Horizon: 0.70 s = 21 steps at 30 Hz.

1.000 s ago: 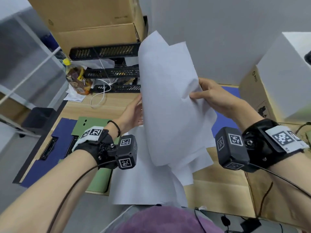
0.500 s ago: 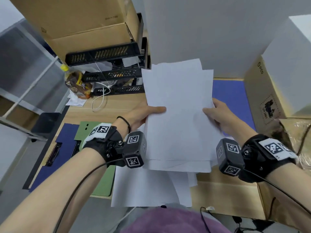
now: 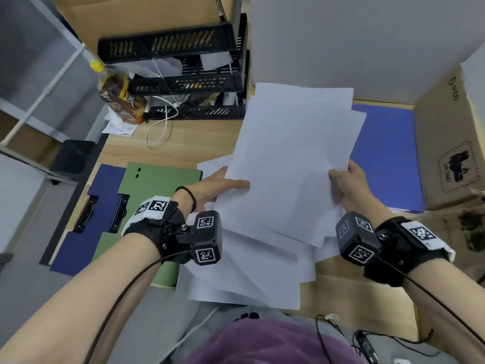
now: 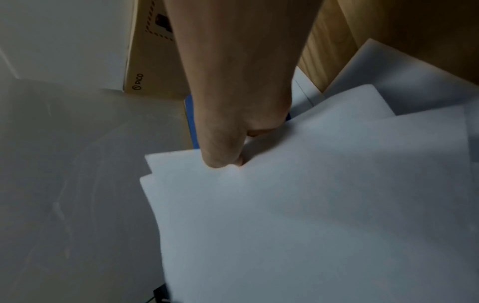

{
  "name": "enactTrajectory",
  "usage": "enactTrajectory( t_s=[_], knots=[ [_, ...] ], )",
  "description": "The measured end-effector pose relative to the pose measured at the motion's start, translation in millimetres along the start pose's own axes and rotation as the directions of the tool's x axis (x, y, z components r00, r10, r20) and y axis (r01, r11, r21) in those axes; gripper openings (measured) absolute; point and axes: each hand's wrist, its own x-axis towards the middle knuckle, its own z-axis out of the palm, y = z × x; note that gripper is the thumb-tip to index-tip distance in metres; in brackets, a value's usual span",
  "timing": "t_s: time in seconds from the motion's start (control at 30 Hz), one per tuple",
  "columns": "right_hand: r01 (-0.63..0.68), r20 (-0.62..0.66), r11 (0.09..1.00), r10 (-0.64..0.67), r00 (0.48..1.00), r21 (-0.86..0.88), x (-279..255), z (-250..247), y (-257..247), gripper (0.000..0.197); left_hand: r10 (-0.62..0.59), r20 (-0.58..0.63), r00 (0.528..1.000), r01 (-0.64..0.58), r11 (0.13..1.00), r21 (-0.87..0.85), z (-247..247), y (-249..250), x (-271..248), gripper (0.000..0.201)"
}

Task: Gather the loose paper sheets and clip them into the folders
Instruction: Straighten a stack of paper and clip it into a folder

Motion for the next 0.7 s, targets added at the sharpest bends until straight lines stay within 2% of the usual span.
enactTrajectory(
  t_s=[0.07,0.13,0.2,0.27,0.4,0.47,0.53,0.6,0.7],
  knots=[
    [-0.049,-0.058,0.999,0.049,0.997,-0.008,6,1,6,0.032,-0.021,0.085,0.996,0.005,0.985,0.174,-5,0,-1,0.057],
    [-0.088,-0.066,0.994,0.084,0.994,-0.058,9,5,12,0.032,-0.031,0.108,0.994,0.006,0.975,0.223,-9,-7,5,0.056],
    [-0.112,-0.078,0.989,0.105,0.991,-0.092,7,10,19,0.03,-0.034,0.088,0.996,0.017,0.984,0.178,-10,-20,16,0.047],
    [-0.127,-0.065,0.984,0.12,0.991,-0.125,8,15,25,0.03,-0.034,0.017,0.999,0.032,0.994,0.101,-8,-31,26,0.036],
    [-0.171,0.076,0.964,0.19,0.979,-0.206,12,22,26,0.03,-0.05,-0.022,0.999,0.05,0.999,0.004,-5,-42,44,0.012],
    [-0.191,0.141,0.949,0.232,0.963,-0.252,16,26,25,0.023,-0.043,-0.037,0.998,0.043,0.999,-0.01,-6,-46,51,0.014],
    [-0.206,0.15,0.932,0.259,0.954,-0.297,19,31,24,0.017,-0.026,-0.068,0.997,0.023,0.999,-0.037,-10,-51,57,0.026],
    [-0.21,0.123,0.92,0.263,0.957,-0.331,27,34,29,0.016,-0.014,-0.112,0.994,0.007,0.998,-0.064,-14,-55,61,0.029],
    [-0.213,0.048,0.9,0.25,0.967,-0.381,32,39,36,0.019,0.013,-0.132,0.991,-0.025,0.996,-0.088,-21,-57,64,0.023]
  ],
)
